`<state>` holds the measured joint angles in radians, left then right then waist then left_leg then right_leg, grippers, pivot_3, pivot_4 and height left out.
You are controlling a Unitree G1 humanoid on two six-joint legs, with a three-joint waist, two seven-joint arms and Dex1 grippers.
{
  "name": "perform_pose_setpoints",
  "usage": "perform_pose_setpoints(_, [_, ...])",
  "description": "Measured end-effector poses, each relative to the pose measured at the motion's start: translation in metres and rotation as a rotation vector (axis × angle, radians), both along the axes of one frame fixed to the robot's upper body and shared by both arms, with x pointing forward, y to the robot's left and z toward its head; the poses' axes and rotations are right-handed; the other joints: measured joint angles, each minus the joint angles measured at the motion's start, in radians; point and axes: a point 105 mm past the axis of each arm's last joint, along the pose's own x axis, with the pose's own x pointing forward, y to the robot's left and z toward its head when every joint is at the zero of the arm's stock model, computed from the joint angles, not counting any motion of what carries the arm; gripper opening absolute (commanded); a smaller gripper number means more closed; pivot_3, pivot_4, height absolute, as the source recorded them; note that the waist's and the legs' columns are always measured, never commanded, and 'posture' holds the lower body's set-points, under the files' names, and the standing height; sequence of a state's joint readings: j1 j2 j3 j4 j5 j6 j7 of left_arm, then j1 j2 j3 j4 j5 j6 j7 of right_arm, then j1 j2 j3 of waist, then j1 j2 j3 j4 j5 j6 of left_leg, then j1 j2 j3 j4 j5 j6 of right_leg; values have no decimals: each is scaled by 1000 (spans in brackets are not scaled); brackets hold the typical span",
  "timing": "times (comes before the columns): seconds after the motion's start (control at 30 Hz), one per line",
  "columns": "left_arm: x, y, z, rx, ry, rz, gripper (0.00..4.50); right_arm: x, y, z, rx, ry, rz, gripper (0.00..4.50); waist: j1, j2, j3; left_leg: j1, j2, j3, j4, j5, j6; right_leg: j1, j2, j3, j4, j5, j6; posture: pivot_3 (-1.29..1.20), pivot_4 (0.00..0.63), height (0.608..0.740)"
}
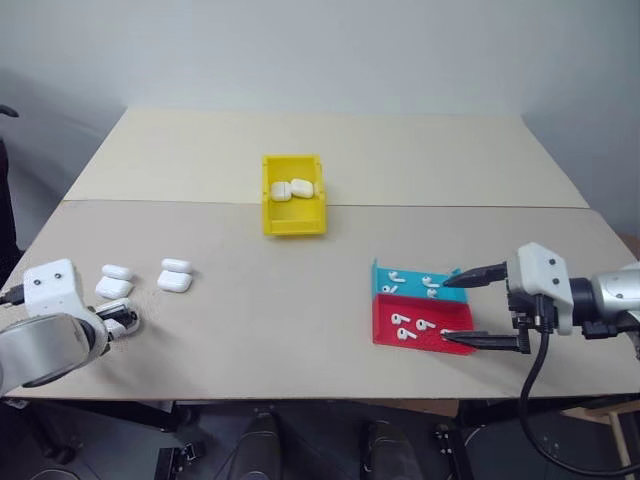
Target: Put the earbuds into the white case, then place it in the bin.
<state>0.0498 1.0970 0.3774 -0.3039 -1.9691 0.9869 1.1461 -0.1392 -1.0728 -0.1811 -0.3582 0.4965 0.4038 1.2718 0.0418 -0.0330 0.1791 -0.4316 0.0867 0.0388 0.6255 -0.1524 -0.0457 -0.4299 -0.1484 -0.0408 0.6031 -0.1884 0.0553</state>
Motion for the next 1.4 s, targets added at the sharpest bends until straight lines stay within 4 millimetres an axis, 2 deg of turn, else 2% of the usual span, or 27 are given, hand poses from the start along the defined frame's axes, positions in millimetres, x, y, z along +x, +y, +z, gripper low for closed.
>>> perform_pose_setpoints(0.23, [9,-4,0,-17,11,-40,4500,0,-2,4,5,-12,-20,4453,1,0,0,0,0,0,0,0,0,1,0,0,-1,0,0,0,150,740])
perform_pose_setpoints(0.6, [17,-2,-6,-40,40,-8,4500,-3,-3,1,6,-5,-31,4453,1,0,0,0,0,0,-1,0,0,4,0,0,0,0,0,0,150,740])
perform_pose_setpoints(0.97, [14,-1,-16,-27,86,24,4500,-5,-3,-2,5,-2,-43,4453,0,0,0,0,0,0,-1,0,0,3,0,0,-1,0,0,0,150,740])
perform_pose_setpoints(1.4, [15,-1,-15,-24,87,26,4500,-5,-2,-2,13,-3,-44,4453,1,0,0,0,0,0,-1,0,0,1,0,0,-2,0,0,0,150,740])
